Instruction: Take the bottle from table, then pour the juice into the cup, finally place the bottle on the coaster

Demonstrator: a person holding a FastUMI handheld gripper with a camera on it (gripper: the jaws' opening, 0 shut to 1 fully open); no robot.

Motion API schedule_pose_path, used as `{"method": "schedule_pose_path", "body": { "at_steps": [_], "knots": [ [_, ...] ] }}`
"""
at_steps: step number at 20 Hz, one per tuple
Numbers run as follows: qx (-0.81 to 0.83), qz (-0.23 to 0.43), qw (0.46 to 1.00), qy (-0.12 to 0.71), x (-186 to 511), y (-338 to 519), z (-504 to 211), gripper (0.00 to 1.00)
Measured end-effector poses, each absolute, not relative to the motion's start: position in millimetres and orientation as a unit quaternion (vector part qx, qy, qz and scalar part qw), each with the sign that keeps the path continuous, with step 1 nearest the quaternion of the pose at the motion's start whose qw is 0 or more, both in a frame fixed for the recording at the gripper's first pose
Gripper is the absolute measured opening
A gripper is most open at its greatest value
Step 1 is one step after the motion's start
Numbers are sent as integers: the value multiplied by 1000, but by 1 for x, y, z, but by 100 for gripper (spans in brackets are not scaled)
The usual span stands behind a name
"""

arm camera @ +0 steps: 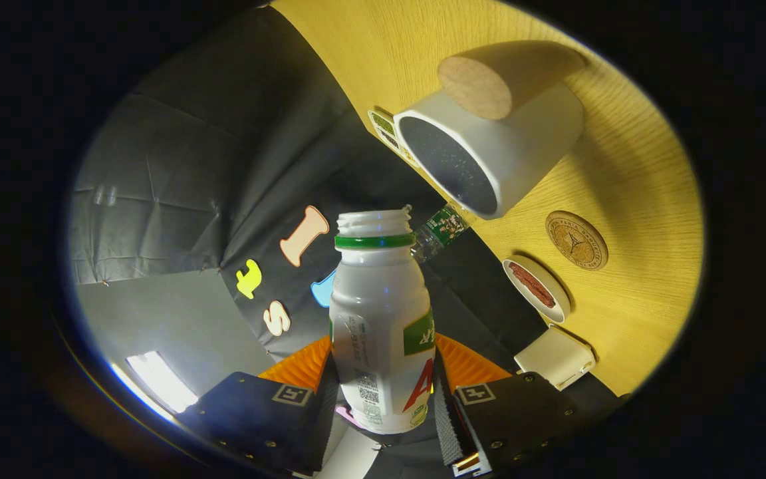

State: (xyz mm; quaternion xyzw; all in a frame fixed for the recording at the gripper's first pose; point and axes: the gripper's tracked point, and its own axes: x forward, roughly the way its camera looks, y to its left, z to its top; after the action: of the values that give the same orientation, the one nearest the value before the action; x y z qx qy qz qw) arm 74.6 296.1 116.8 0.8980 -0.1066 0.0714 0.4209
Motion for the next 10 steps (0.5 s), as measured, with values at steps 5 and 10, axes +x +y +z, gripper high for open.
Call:
{"method": "schedule_pose_path", "body": {
  "at_steps": [5, 10],
  "knots": [
    [858, 71, 500, -92, 81, 318, 114, 64],
    [779, 64, 619, -76, 79, 328, 111, 64]
  ]
}}
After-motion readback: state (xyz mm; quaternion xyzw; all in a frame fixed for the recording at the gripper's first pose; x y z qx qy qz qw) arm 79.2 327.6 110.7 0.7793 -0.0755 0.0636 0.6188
